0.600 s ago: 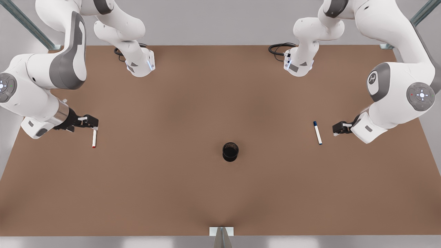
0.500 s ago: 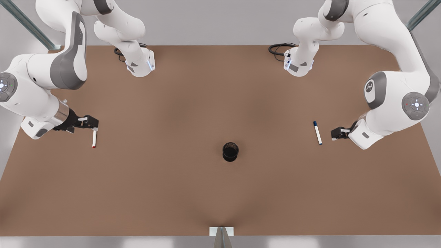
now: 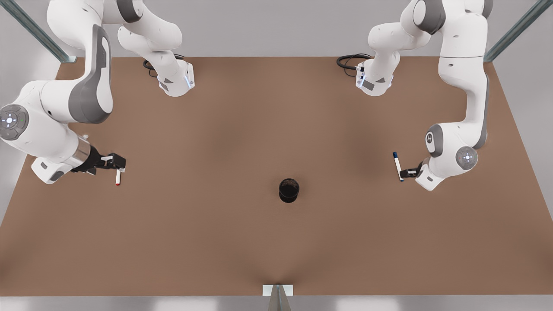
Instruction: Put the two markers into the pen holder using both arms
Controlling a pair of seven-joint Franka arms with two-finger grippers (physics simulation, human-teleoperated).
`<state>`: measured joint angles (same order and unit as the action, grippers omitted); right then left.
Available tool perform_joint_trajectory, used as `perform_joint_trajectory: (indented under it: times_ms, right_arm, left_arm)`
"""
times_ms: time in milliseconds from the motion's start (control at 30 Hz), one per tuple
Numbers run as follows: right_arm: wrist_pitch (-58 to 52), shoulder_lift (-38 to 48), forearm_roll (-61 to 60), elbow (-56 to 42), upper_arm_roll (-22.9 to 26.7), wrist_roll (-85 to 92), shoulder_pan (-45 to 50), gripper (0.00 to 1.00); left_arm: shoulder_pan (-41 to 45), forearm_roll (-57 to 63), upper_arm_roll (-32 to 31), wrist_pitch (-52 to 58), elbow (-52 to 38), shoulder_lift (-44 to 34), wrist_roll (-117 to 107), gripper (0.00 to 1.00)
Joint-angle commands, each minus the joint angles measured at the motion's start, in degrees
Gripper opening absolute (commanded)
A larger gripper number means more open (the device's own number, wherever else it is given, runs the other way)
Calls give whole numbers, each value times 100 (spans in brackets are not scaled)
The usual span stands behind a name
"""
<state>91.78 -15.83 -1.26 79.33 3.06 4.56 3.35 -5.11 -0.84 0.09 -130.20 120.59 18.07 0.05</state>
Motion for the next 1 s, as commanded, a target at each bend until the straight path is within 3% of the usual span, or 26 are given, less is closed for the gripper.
perform_joint_trajectory:
  times_ms: [0,133,267,433,500,567,833,967]
  right_arm:
    - [488,-200,-6,100,2,54,-80,100]
    - [1737,-922,-6,645,-7,115,-326,100]
    - [2212,-1159,3,1269,-7,124,-599,100]
    - [2537,-1695,12,1383,-7,133,-854,100]
    - [2792,-1713,12,1612,-16,168,-976,100]
    - [3038,-1722,12,1831,-16,291,-1161,100]
    - [3460,-2029,64,1955,-16,1152,-1654,100]
    - [3434,-1942,266,2157,-16,1469,-1671,98]
  left_arm:
    - [2,5,0,-1517,254,-6,31,100]
    - [-7,5,8,-1746,492,82,31,99]
    - [-16,5,9,-1746,527,188,31,99]
    - [-16,5,9,-1860,527,487,31,98]
    - [-7,14,9,-1869,509,522,31,93]
    - [-16,14,9,-1869,492,566,31,72]
    - [-104,14,9,-1860,536,618,75,67]
    - [-95,14,9,-1869,518,706,75,55]
